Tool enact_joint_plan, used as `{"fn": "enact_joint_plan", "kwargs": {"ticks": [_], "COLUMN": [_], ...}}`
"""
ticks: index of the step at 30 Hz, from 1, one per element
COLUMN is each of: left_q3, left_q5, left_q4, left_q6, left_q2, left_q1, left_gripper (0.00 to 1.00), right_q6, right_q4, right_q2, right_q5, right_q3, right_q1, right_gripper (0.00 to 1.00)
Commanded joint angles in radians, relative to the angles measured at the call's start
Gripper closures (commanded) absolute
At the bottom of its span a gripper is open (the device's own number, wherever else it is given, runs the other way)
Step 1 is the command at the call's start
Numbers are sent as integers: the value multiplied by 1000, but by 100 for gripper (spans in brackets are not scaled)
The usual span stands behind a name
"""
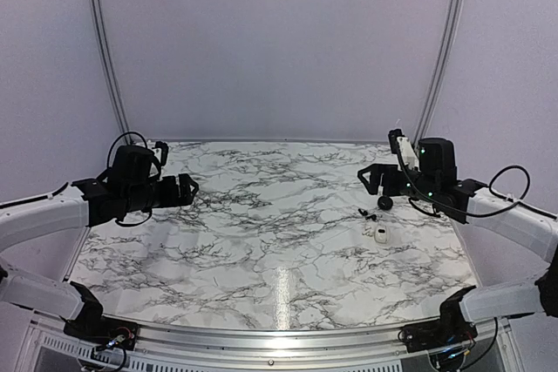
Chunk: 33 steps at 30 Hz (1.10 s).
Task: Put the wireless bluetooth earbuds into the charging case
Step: Pick up the charging case from the center of the board.
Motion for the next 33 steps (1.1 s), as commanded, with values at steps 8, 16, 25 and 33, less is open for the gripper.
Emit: {"fn": "enact_joint_plan", "kwargs": {"ticks": [8,16,25,33], "left_q3": [44,52,50,38], "left_q5": [-75,-47,-28,-42], "left_q4": [-38,-42,-42,-43], "left_q6": [-67,-56,-42,-42], "left_q2": [25,65,69,50], "left_q1": [-8,-9,-9,-9], "left_gripper": [1,1,1,1], "right_q6": [91,-29,-12,41], "right_q4": [-106,-303,-438,-408], "right_q2": [-13,13,119,121], "right_q5": [206,165,258,238], "right_q3": [108,209,170,30], "right_q1": [16,17,-9,-81], "right_gripper": [1,1,10,19]}}
